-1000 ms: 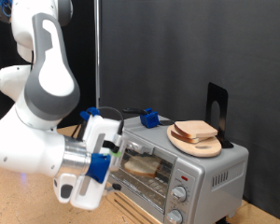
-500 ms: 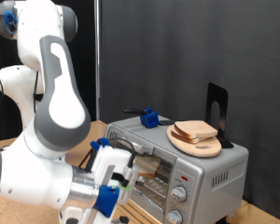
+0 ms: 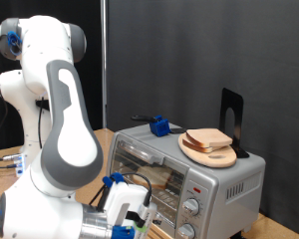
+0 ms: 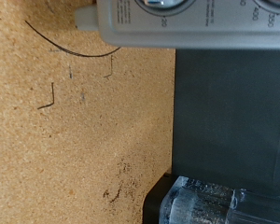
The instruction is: Make a piece of toast with the oven
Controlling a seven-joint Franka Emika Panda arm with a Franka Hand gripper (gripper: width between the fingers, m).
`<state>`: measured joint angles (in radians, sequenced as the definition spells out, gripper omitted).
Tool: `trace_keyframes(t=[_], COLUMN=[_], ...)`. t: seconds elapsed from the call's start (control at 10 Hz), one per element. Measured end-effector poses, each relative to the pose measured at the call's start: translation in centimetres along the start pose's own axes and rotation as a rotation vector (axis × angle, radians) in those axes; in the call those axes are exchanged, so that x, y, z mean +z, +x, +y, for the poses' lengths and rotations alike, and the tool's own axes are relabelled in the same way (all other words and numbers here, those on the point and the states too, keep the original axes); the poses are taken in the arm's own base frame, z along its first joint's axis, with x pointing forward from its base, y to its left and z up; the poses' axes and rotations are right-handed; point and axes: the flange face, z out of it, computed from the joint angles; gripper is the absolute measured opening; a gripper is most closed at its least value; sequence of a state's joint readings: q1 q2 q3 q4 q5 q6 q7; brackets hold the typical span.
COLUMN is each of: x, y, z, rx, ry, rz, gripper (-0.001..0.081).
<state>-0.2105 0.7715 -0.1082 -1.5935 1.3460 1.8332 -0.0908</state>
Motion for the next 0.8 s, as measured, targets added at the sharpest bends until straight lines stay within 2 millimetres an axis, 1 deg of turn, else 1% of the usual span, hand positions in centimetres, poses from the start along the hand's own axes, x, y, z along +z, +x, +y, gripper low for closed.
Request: trace_keyframes(t=[0.4, 0.8], x=[2.1, 5.1], y=[-0.1, -0.5], z=[0.0, 0.6], rx=[0.010, 0.007], ry=[0.014, -0.001], rz=[-0.051, -0.072], gripper=[0.0806, 0.0806])
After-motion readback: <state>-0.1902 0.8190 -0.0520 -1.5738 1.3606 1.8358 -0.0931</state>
